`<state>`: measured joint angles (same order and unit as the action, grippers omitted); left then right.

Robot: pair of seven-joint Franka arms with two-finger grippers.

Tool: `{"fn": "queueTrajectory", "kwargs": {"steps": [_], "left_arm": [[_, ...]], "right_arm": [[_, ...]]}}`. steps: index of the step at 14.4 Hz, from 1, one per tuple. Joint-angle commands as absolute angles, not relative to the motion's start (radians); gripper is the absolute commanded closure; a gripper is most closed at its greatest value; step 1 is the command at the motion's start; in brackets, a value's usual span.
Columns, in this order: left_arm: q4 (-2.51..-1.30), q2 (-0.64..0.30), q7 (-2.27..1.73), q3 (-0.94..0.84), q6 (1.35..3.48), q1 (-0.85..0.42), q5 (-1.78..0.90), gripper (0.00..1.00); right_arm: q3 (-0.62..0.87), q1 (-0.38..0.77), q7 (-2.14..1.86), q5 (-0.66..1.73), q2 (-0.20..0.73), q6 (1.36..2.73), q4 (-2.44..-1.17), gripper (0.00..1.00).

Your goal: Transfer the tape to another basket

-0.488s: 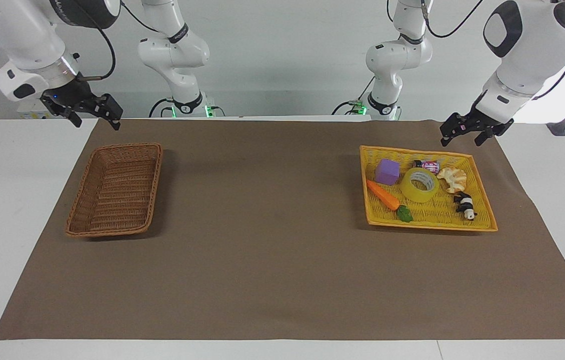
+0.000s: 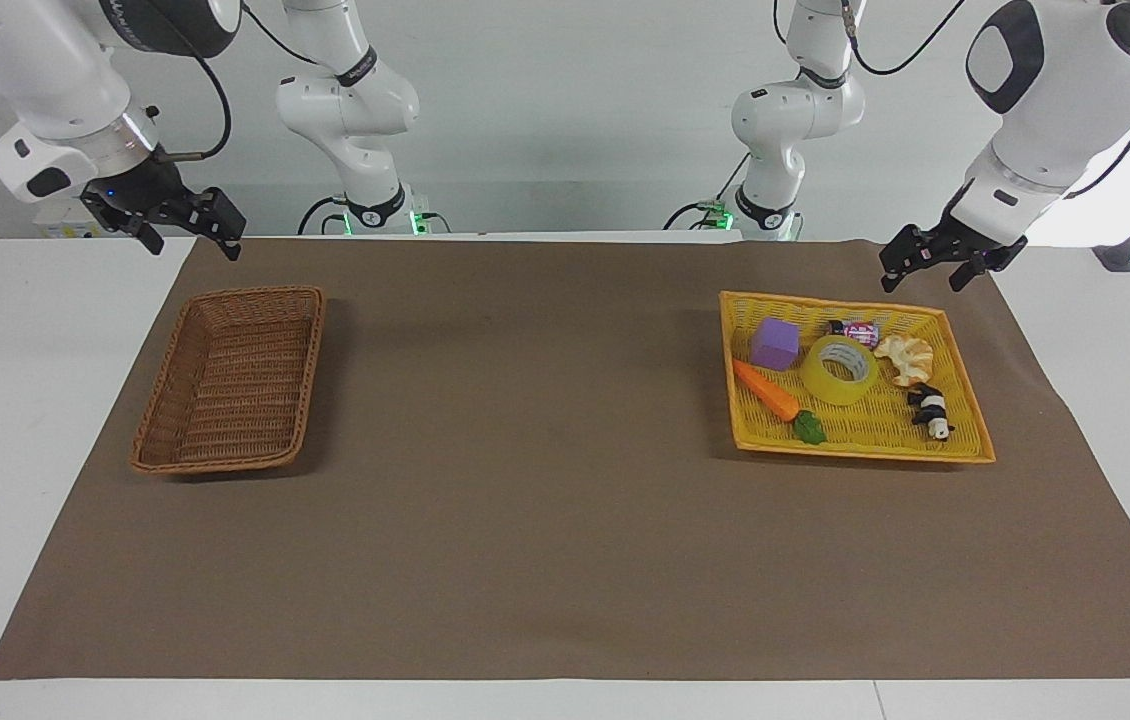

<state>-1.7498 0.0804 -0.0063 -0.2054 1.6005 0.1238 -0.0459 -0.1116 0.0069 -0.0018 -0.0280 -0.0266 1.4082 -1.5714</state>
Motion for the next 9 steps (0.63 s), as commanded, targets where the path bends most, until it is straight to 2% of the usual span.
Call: {"fn": "queueTrajectory", "kwargs": {"steps": [1,4,7,9], "left_arm": [[-1.813,0.115,-0.017,-0.199,1.663,0.127,-0.046,0.0],[-1.844,0.129,-0.012,-0.199,1.683,0.127,-0.046,0.0],[-2.02,0.178,0.0,-0.193,1.866,0.173,-0.046,0.0],[-2.127,0.167,0.034,-0.193,1.992,0.198,-0.048,0.0]], "right_arm": [[-0.106,-0.002,-0.018,-0.023,-0.037,1.407,-1.585,0.0],[-0.106,-0.002,-0.018,-0.023,-0.037,1.407,-1.585,0.0],[-0.106,-0.002,-0.018,-0.023,-0.037,1.407,-1.585,0.0],[-0.106,-0.002,-0.018,-0.023,-0.037,1.407,-1.585,0.0]]}}
